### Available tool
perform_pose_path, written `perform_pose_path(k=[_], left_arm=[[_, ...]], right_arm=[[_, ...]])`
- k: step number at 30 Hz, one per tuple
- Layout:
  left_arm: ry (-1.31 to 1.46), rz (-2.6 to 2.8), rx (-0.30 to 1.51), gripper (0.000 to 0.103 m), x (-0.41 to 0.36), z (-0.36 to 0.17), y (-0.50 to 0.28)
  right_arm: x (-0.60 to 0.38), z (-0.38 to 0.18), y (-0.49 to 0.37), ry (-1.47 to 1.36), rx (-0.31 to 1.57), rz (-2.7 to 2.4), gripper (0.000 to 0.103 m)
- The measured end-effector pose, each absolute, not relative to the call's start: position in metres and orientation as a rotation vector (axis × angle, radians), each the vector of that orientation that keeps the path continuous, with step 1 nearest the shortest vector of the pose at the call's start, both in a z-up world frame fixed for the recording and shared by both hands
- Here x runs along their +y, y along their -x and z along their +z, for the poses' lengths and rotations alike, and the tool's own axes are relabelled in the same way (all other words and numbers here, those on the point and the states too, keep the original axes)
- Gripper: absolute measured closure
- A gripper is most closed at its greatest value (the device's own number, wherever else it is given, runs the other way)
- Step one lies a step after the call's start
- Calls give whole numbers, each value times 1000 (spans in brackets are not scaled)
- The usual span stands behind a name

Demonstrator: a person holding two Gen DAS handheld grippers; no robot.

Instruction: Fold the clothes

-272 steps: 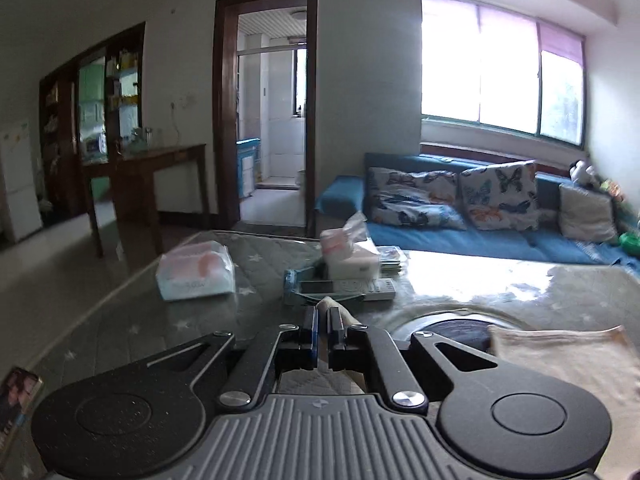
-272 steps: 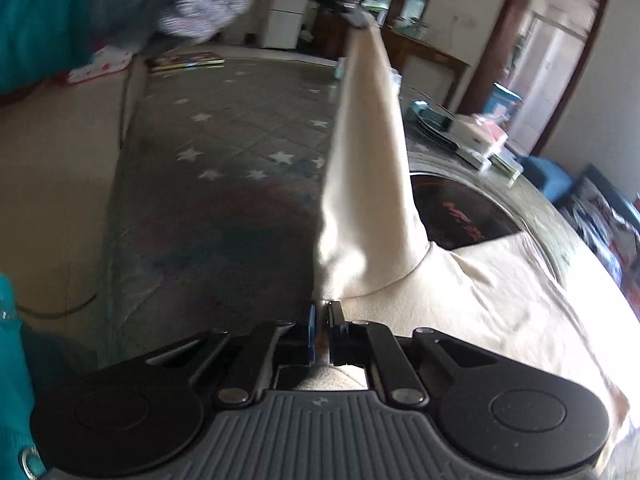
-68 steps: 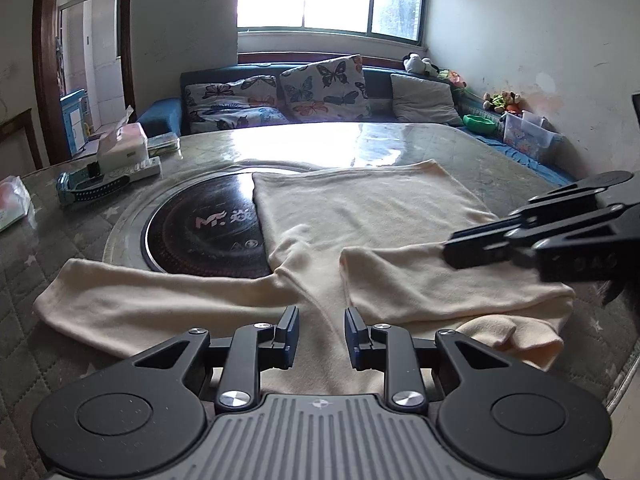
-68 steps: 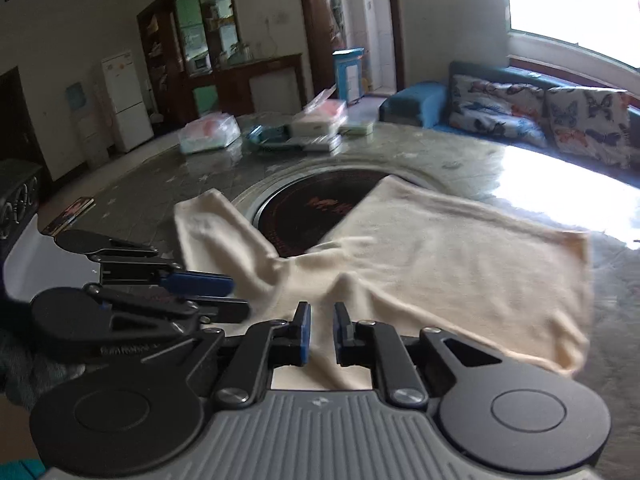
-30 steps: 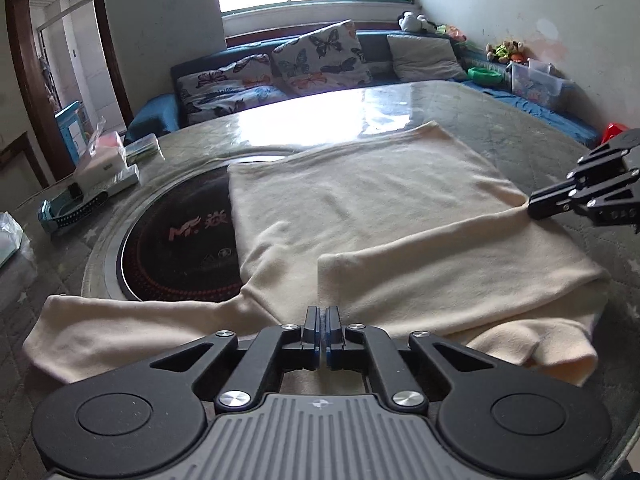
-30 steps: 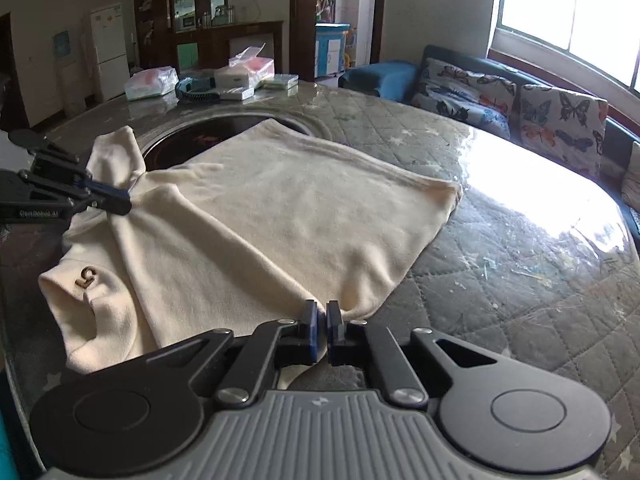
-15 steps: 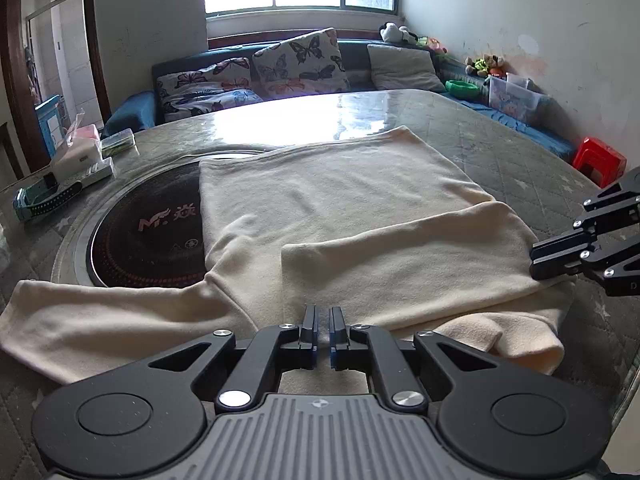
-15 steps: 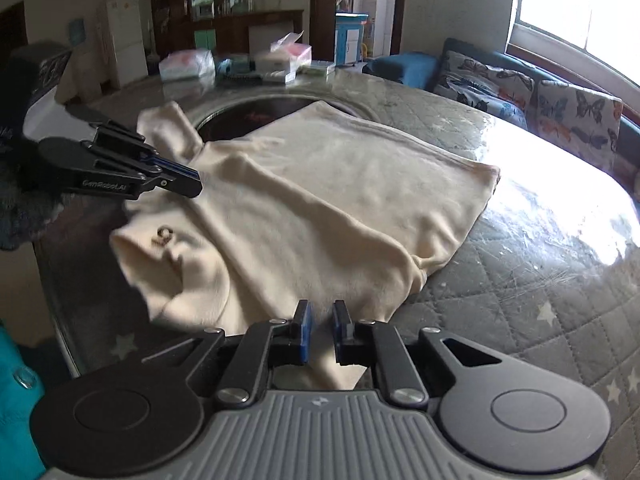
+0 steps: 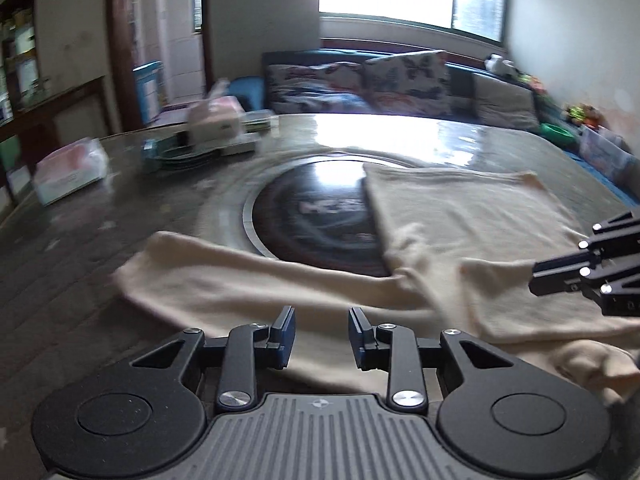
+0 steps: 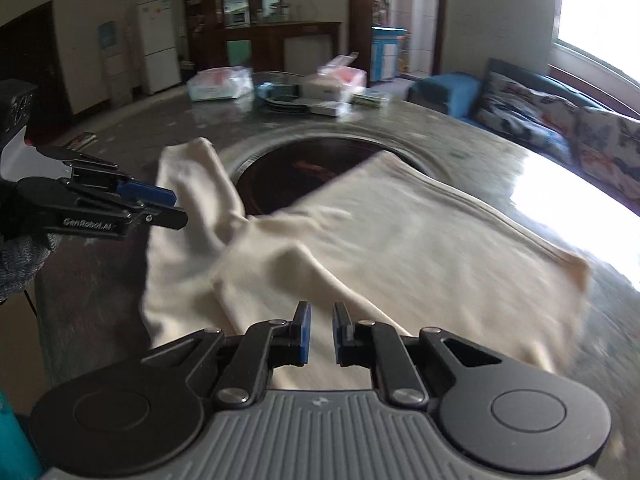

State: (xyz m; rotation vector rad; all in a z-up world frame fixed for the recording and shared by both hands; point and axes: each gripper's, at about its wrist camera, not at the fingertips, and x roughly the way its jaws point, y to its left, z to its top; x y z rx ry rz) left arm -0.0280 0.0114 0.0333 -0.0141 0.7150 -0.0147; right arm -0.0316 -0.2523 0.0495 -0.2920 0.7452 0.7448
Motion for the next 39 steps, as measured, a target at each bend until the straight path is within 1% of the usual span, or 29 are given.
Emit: perform_pose_path(k=[8,19,22,23,29,35,39], left_arm=[[119,254,711,71,76,30,15],[205,371,717,72,112,20,-13],[223,354,710,94,113,21,-15],[229,346,704,96,112,23,-14],[236,228,611,98,81,58,2],[178,10,519,98,11,104,22],[154,-148,485,98,-36,121,33]], right_arm=[[-216,33,15,285,758,774,92],[-236,61,36,270,691,749,92],[-245,68,44,254,669,737,92],[-249,71,47,247,662,731,92],[-275,77,60,208,644,670,92],[-306,82,66,157,629,594,92],[-329,85,71,124,615,539,92]])
